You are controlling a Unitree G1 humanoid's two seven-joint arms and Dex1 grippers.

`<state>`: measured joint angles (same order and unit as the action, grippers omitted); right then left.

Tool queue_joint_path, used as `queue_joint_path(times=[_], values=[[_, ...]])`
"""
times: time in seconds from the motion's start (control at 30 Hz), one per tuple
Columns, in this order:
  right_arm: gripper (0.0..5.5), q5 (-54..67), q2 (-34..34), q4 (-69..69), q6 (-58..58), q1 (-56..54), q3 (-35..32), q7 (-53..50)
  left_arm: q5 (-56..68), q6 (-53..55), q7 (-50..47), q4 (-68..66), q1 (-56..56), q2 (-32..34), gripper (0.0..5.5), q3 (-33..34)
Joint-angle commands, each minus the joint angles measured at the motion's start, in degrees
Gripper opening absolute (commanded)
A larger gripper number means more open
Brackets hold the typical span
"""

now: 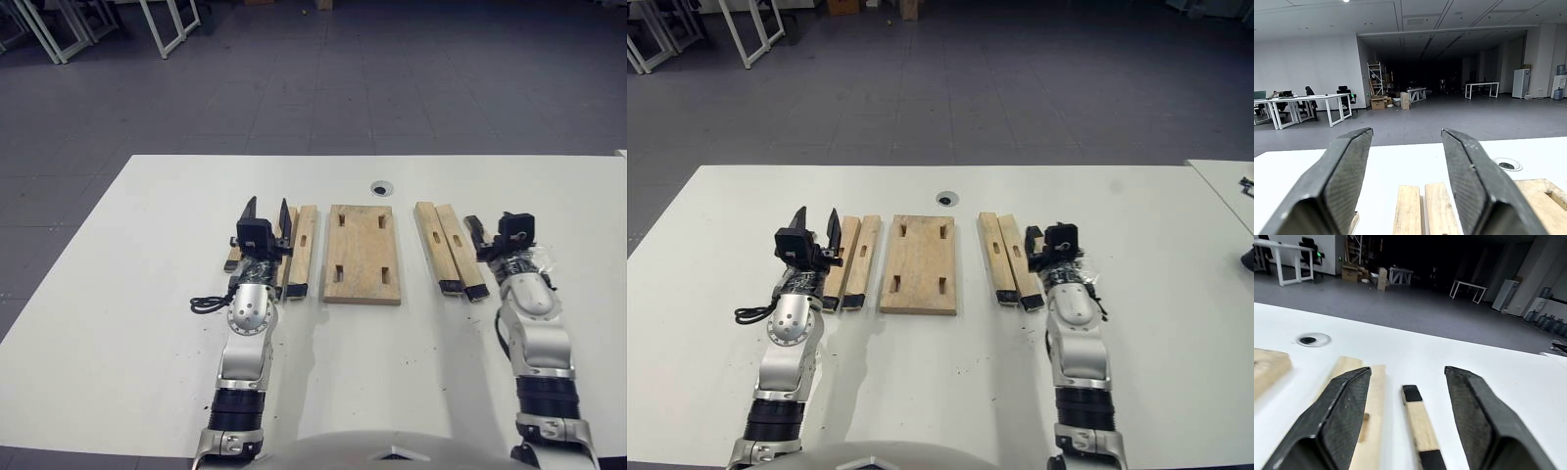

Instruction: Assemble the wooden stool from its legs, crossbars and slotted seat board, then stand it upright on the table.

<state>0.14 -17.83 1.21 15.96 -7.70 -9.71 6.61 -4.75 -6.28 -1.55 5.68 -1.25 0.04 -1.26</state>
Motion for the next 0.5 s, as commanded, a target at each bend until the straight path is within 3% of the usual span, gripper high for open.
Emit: queue_joint_path(times=[0.03, 0.2, 0.5], values=[[2.76, 3.4, -4.6, 8.0, 5.7, -1.3, -1.6, 7.3, 0.1, 0.1, -0.5, -0.3, -0.2, 0.0, 2.58, 0.3], [2.76, 5.6, -6.9, 15.0, 5.3, -2.8, -0.5, 14.7, 0.3, 0.2, -0.7, -0.5, -0.1, -0.1, 2.58, 0.6], [2.76, 4.9, -8.2, 30.4, -0.5, -9.8, -1.5, 14.9, 0.7, 0.5, -0.3, -0.6, 0.0, -0.3, 2.58, 1.3]])
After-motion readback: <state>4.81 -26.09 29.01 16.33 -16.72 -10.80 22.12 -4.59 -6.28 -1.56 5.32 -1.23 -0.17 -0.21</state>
